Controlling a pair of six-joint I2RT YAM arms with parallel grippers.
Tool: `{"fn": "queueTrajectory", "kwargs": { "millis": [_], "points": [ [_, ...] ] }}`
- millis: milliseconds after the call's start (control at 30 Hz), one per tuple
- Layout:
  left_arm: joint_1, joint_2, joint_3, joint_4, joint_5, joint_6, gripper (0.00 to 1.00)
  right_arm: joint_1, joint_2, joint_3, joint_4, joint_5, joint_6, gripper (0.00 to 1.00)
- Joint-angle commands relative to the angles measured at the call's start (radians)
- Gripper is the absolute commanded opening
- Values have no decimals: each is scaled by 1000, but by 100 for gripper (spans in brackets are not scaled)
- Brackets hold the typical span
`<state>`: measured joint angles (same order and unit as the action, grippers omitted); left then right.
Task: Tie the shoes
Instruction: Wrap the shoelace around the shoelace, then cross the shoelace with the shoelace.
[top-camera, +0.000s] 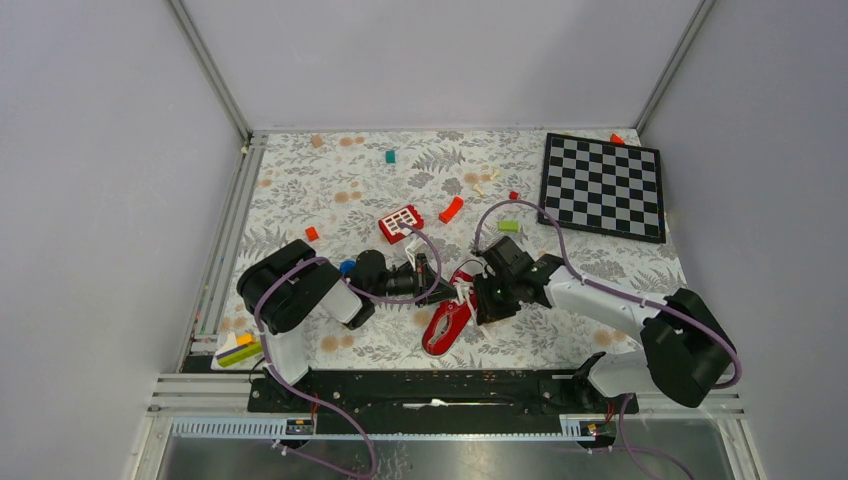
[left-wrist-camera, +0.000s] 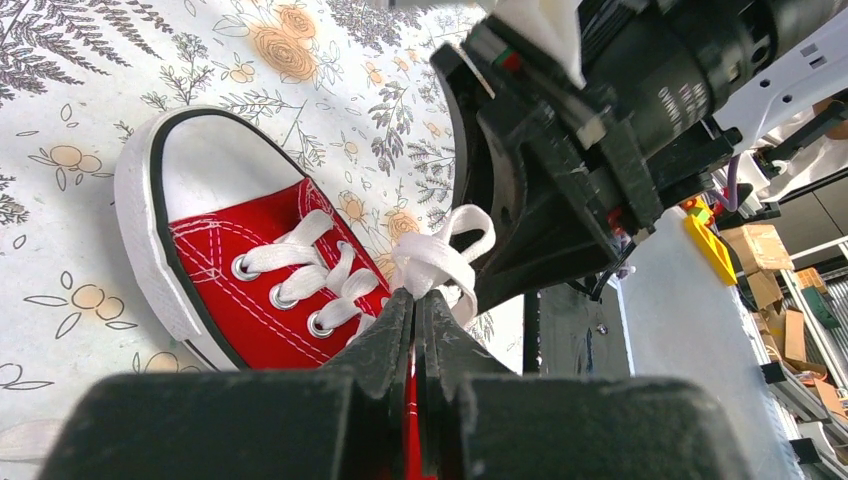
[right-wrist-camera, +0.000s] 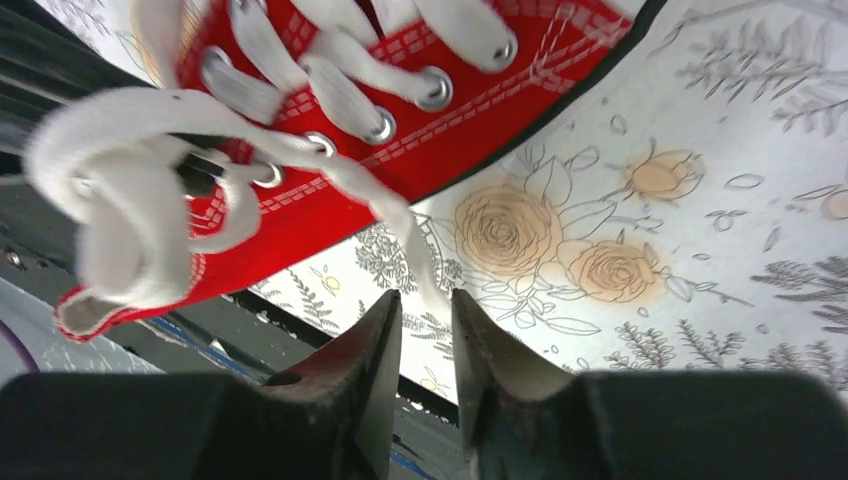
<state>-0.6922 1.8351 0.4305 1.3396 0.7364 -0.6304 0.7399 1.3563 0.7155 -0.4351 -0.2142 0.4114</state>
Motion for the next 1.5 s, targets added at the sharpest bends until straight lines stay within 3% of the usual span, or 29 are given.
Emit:
{"fn": "queueTrajectory", "kwargs": {
  "millis": [0,367,667,900,1167,1333,1467],
  "points": [
    [7,3,11,99,25,-5,0,12,-67,77,-18,93,-32,34],
    [7,-10,4,101,21,-2,0,8,-182,93,30,127,45,46],
    [6,-17,-1,101,18,-3,0,8,-214,33,228,53,89,47],
    [6,-23,-2,101,17,-2,0,-7,-179,37,236,57,62,44],
    [7,-22,-1,100,14,-2,0,-34,-145,31,249,0,74,25],
    [6,-20,-1,101,15,0,0,-37,-163,19,269,-1,78,2],
    [7,-22,-2,99,13,6,0,-37,-164,24,269,-20,70,0]
  ]
}}
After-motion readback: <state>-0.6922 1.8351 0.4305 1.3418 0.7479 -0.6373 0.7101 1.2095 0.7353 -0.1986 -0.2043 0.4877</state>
